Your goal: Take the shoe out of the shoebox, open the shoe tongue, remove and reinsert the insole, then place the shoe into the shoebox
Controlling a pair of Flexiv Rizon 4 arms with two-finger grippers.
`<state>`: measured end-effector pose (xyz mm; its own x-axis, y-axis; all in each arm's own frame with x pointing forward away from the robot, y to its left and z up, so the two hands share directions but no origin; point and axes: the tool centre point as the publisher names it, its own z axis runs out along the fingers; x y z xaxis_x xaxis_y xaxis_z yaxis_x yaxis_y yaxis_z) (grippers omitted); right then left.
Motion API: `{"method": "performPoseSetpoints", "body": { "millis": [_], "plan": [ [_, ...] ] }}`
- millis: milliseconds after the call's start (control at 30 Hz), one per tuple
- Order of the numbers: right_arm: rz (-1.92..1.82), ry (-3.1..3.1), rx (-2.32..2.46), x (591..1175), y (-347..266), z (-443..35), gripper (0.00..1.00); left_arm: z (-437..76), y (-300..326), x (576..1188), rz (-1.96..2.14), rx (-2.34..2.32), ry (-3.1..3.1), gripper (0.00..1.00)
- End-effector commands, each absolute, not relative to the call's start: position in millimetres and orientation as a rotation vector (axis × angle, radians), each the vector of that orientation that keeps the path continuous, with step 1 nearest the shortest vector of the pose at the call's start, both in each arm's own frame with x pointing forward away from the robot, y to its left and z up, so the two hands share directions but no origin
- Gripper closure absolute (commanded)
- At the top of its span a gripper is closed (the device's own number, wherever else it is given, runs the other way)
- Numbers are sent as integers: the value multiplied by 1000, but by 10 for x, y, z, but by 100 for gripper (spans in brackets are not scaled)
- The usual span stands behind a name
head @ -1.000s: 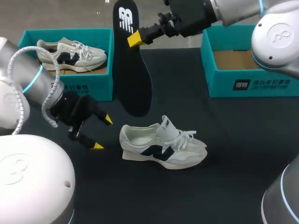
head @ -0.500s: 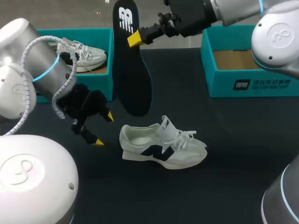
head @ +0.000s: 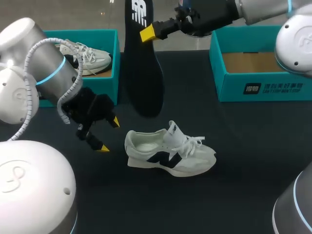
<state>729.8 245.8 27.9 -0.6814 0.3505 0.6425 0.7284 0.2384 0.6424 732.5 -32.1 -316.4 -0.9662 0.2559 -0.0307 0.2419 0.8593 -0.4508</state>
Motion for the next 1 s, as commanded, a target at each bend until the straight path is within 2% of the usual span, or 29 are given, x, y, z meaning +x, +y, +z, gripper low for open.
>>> {"method": "performPoseSetpoints", "body": {
  "millis": [33, 767, 1000],
  "plan": [
    [-1421, -2167, -1018, 7200, 2294, 389, 100, -3162, -313, 7316, 719, -402, -3002, 0],
    [-1460, -2200, -1030, 7133, 2185, 505, 100, -3162, -313, 7316, 719, -402, -3002, 0],
    [-1460, -2200, -1030, 7133, 2185, 505, 100, -3094, -565, 7316, 685, -462, -2994, 0]
  ]
}}
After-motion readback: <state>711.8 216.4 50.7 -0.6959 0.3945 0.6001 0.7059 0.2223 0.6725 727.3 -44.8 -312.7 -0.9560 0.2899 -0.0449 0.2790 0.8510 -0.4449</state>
